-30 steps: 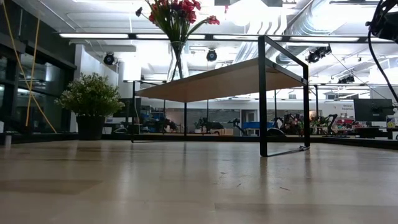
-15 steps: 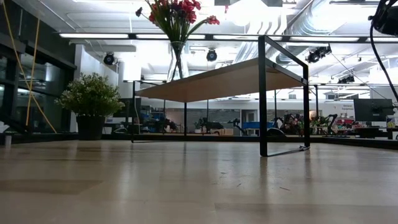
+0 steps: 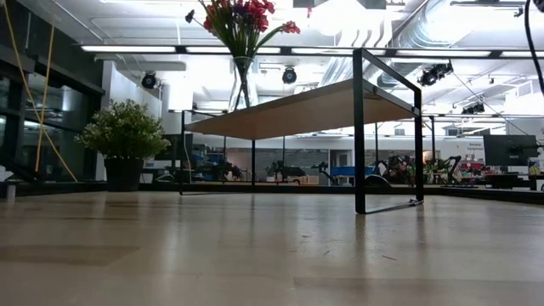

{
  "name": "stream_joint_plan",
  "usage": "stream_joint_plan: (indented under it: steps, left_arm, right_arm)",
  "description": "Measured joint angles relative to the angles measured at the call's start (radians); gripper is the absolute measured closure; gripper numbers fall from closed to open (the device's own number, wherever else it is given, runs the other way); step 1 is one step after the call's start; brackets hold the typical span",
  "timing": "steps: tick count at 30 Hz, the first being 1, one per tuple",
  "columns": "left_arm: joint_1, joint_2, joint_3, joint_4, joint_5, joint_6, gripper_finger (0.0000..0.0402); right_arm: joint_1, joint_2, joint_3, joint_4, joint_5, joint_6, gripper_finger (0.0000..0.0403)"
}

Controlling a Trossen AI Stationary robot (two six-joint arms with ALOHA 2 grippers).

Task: Pick and place flowers into a vace then onto a shelf
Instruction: Put the transparent vase on the shelf

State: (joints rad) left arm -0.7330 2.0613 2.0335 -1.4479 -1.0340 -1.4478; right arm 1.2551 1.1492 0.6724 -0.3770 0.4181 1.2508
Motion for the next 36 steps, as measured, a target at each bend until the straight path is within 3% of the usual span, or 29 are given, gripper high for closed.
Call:
stream_joint_plan:
  steps: [7, 14, 19, 36]
  left_arm:
    - [0.000, 0.000, 0.000, 0.055, 0.002, 0.003, 0.0103]
    - [0.000, 0.000, 0.000, 0.071, 0.032, 0.003, 0.0102]
    - [0.000, 0.000, 0.000, 0.070, 0.062, 0.003, 0.0105]
    - [0.000, 0.000, 0.000, 0.059, 0.104, 0.003, 0.0102]
  right_arm:
    - [-0.018, 0.047, 0.000, 0.000, -0.013, -0.005, 0.0203]
    - [-0.033, 0.047, 0.000, 0.000, 0.052, -0.098, 0.0203]
    - [-0.074, 0.047, 0.000, 0.000, 0.043, -0.163, 0.0194]
    - [-0.184, 0.047, 0.000, -0.017, 0.001, -0.291, 0.0029]
